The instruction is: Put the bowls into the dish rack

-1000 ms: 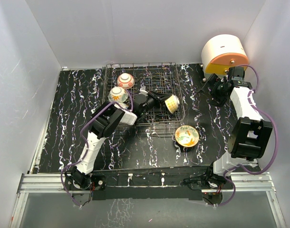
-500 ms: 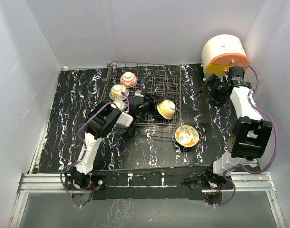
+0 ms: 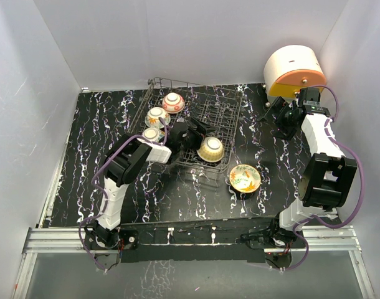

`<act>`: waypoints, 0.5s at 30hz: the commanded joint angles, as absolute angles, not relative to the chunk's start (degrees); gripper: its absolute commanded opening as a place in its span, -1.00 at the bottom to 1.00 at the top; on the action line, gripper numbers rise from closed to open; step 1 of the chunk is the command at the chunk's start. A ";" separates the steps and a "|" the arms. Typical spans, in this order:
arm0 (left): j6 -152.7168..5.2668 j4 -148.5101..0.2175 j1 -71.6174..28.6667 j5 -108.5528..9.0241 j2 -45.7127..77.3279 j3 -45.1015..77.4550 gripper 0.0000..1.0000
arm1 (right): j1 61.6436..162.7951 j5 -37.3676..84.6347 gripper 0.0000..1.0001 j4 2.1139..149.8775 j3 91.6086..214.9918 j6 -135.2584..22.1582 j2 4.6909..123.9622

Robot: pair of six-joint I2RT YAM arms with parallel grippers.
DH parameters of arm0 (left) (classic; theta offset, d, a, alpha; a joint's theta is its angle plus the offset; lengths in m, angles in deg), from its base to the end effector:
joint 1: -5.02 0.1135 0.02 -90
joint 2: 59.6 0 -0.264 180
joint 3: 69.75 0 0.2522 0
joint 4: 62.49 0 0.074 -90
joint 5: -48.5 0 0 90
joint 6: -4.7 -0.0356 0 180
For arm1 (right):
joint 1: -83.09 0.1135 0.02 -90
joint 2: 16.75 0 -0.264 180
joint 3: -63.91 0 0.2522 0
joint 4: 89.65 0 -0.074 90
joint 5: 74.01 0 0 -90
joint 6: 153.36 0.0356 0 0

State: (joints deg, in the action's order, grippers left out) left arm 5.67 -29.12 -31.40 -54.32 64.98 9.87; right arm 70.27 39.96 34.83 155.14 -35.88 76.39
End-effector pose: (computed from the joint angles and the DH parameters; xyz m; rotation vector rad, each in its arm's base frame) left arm 0.3613 -0.2764 0.1308 -0.8107 2.0028 -1.6805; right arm 0.3385 -0.0622 0.2789 0.7331 2.4589 0.6347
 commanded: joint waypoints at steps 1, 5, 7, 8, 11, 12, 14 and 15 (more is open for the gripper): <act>-0.66 -43.32 -29.28 -52.49 58.26 9.69 0.94 | 70.00 40.57 0.98 37.13 156.81 -36.29 76.29; -5.74 -53.51 -28.77 -52.12 56.28 12.06 0.94 | 70.00 40.82 0.98 37.13 156.93 -36.21 76.13; -9.26 -59.18 -28.73 -51.67 55.70 14.48 0.94 | 70.00 40.79 0.98 37.04 156.94 -36.16 76.07; -11.20 -62.48 -28.73 -51.43 55.57 16.19 0.94 | 70.00 40.78 0.98 37.04 156.92 -36.20 76.04; -16.59 -73.12 -28.69 -50.37 55.72 21.09 0.95 | 70.00 40.86 0.98 37.04 156.76 -36.21 75.92; -18.15 -75.86 -28.72 -49.87 55.75 22.25 0.94 | 70.00 40.86 0.98 37.04 156.70 -36.20 75.88; -21.26 -79.09 -28.79 -48.60 55.32 23.58 0.94 | 70.00 40.88 0.98 37.11 156.64 -36.16 75.80; -22.41 -80.76 -28.73 -47.65 55.04 23.89 0.94 | 70.00 41.01 0.98 37.13 156.54 -36.20 75.73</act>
State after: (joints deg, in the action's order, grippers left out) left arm -13.62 -66.82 -29.19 -51.70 59.45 20.85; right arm 70.27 40.13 34.81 155.14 -35.88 76.41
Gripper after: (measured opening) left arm 0.970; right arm 0.993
